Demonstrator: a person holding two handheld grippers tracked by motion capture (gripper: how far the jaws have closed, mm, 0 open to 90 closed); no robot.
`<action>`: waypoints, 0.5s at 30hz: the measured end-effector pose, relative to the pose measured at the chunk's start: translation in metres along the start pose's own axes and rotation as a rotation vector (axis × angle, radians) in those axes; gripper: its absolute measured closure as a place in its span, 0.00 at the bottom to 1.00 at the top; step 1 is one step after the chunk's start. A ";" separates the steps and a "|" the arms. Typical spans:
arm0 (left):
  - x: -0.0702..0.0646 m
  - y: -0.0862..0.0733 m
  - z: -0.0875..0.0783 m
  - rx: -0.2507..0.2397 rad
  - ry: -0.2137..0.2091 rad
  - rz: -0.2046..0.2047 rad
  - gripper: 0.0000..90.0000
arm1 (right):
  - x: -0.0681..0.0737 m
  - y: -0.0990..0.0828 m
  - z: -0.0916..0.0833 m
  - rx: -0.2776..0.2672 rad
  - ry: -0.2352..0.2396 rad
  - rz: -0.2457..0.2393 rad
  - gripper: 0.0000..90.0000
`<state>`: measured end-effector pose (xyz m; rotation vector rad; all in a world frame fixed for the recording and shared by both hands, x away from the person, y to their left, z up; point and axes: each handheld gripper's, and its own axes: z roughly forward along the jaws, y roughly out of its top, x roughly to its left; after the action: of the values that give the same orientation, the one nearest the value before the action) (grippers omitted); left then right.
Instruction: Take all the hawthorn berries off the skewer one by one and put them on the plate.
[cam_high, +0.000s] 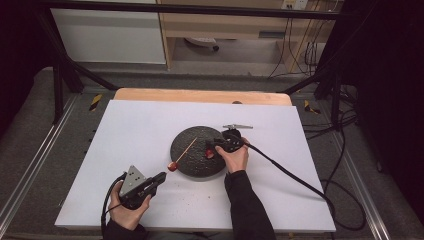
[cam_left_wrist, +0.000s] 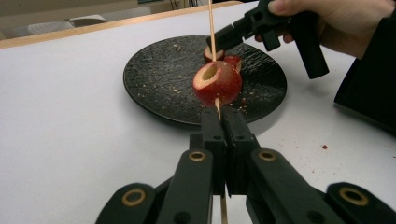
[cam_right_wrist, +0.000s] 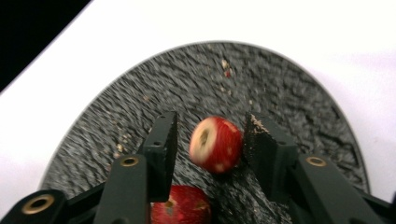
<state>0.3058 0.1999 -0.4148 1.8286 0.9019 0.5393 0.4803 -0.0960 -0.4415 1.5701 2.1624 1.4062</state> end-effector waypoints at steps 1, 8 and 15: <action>0.000 0.000 0.000 0.001 -0.001 0.000 0.98 | 0.001 0.001 -0.003 -0.010 0.005 -0.001 0.59; 0.000 0.000 0.000 0.002 0.000 0.000 0.98 | 0.014 0.006 -0.026 -0.077 0.069 -0.025 0.43; 0.000 0.000 0.001 0.005 0.003 0.004 0.98 | 0.029 -0.001 -0.043 -0.099 0.148 -0.049 0.25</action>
<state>0.3064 0.1995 -0.4152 1.8348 0.9029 0.5428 0.4419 -0.0994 -0.4066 1.4108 2.1568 1.6338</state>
